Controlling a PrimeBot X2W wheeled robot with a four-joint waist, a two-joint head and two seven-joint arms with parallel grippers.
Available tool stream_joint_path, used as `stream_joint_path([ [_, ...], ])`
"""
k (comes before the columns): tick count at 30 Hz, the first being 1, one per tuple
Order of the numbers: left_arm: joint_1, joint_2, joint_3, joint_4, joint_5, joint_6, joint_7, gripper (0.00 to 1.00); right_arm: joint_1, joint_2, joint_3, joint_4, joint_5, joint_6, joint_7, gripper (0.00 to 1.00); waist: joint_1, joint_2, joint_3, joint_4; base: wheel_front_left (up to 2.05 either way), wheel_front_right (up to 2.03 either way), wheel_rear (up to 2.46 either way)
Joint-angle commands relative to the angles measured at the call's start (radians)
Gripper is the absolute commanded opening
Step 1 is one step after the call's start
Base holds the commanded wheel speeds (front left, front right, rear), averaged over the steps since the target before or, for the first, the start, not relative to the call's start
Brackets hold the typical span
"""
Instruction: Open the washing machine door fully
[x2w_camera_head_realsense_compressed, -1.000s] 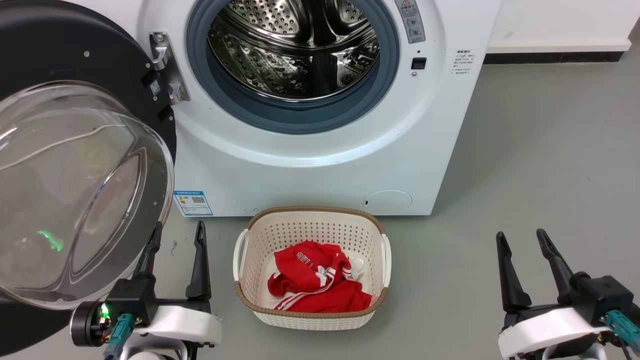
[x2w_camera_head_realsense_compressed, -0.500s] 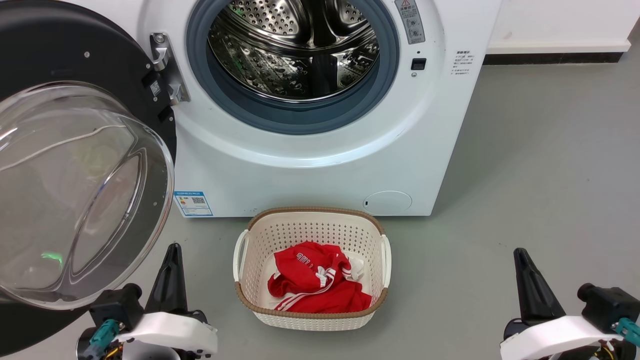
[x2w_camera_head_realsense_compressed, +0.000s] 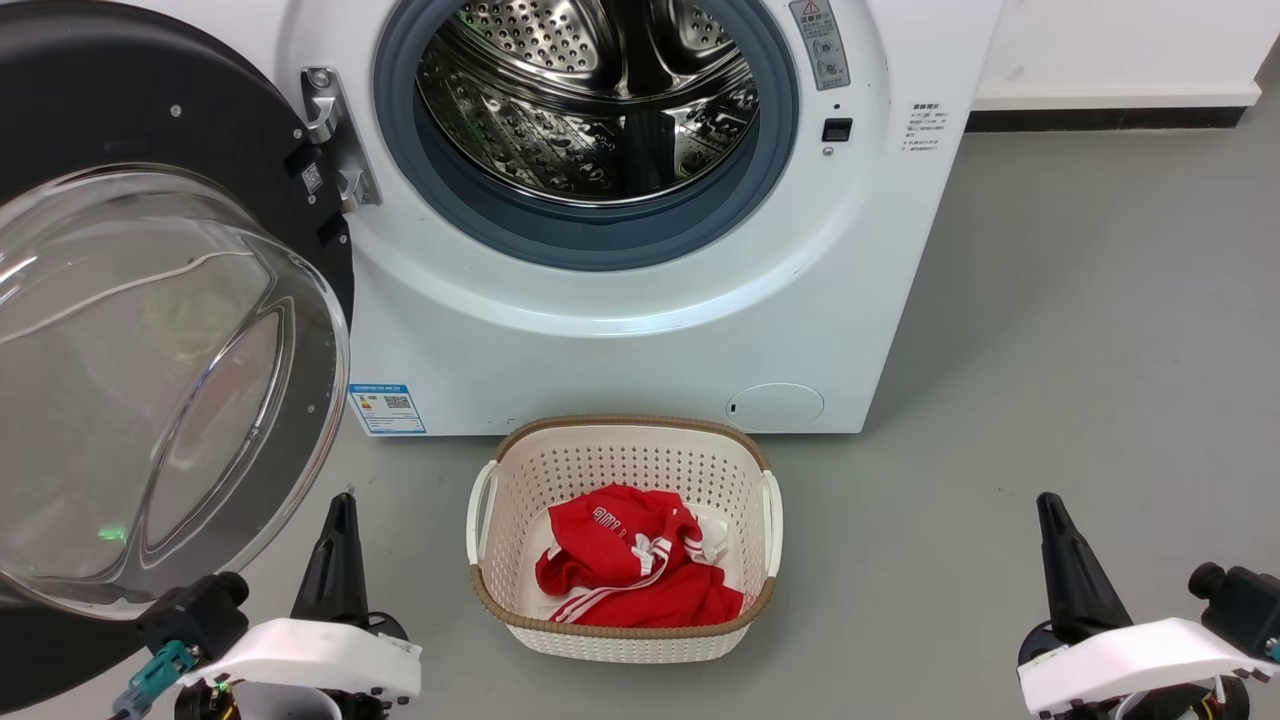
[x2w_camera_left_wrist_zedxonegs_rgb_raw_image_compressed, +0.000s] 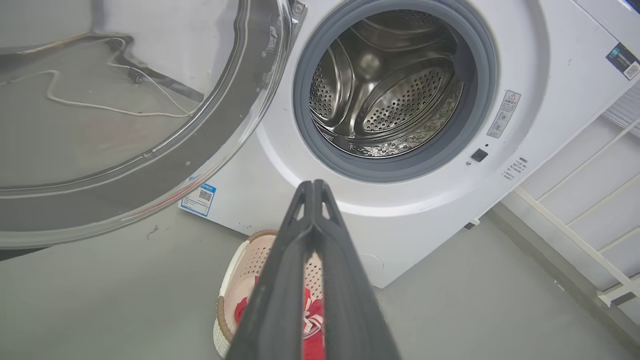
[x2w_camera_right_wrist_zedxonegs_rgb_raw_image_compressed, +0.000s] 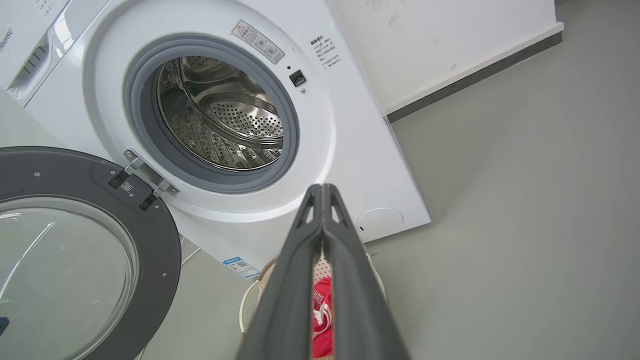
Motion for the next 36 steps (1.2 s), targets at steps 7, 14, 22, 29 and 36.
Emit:
stream_joint_path([
  [7,-0.036,0.002,0.009,-0.003,-0.134,-0.012,0.032,0.0,-0.042,-0.011,-0.005,0.002,0.134,0.0,0.02,0.0,0.0,0.0,-0.001,0.0,0.0,0.0,0.0],
  [14,-0.042,0.002,0.014,0.005,-0.238,-0.019,0.057,0.0,-0.053,-0.013,-0.009,0.013,0.237,0.0,0.038,0.0,0.0,0.0,-0.003,0.0,0.0,0.0,0.0],
  [22,-0.048,0.002,0.021,0.013,-0.348,-0.024,0.084,0.0,-0.063,-0.015,-0.014,0.024,0.346,0.0,0.058,0.0,0.0,0.0,-0.004,0.001,0.0,0.0,0.0],
  [29,-0.053,0.002,0.025,0.02,-0.439,-0.027,0.107,0.0,-0.071,-0.016,-0.019,0.034,0.435,0.0,0.075,0.0,0.0,0.0,-0.005,0.001,0.0,0.0,0.0],
  [36,-0.057,0.002,0.029,0.026,-0.511,-0.032,0.125,0.0,-0.077,-0.016,-0.023,0.041,0.504,0.0,0.088,0.0,0.0,0.0,-0.007,0.001,0.0,0.0,0.0],
])
